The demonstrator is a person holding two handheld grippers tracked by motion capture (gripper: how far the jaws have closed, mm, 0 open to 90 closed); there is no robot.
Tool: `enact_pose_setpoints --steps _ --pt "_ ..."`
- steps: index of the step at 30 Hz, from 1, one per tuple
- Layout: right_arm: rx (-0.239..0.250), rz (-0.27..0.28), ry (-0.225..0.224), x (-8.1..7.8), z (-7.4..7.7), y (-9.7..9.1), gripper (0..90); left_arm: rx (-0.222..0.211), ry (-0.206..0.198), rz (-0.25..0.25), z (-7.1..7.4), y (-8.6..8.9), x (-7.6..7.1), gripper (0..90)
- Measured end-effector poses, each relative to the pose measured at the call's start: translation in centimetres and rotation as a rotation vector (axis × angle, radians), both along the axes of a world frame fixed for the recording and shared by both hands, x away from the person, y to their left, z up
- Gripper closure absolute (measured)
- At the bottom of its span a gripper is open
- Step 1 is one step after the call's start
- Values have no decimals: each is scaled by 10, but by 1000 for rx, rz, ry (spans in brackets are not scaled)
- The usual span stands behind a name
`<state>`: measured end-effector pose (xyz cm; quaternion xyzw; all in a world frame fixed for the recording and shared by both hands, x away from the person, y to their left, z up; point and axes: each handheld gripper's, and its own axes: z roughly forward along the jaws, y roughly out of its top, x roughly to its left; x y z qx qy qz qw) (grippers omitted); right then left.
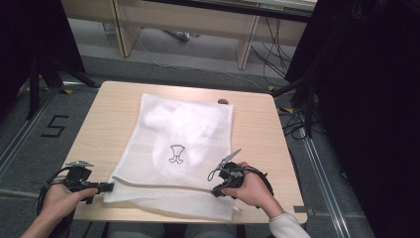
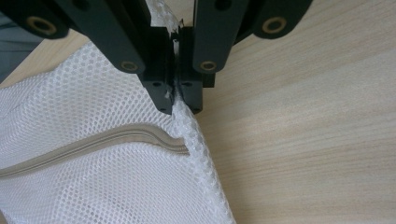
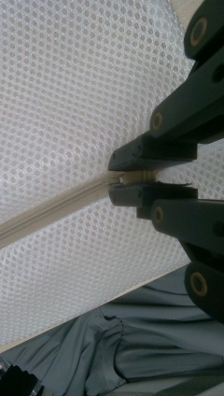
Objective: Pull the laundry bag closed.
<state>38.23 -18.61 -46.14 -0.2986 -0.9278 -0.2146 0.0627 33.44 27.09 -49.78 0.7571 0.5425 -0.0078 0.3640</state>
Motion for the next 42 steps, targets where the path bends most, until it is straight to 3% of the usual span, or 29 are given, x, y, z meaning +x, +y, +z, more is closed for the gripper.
enact_pose_setpoints --steps 2,8,22,24,27,28,31,35,39,42 --pt "3 20 -14 1 0 0 825 -1 0 2 0 0 0 856" --pt "-23 13 -23 1 -1 -3 825 3 -1 -4 0 1 0 857" --pt "-11 -18 -1 -2 -1 -13 825 -2 0 -3 -1 0 0 857" --pt "-13 3 -15 -1 -1 -14 825 0 3 -4 -1 0 0 857" --pt "-37 -20 -11 -2 -2 -16 825 3 0 27 -2 -1 0 857" --pt "-34 -28 0 -2 -2 -19 825 14 4 -5 -1 1 0 857" --pt "-64 -40 -12 -3 -3 -26 825 17 2 7 -1 1 0 857" --pt "-24 -56 -4 -5 -5 -37 825 14 1 6 -1 -1 0 857" --pt "-32 -47 -16 -4 -5 -40 825 8 6 3 -2 -1 0 856" --pt "-37 -68 5 -5 -5 -39 824 8 25 -13 -4 -2 0 853"
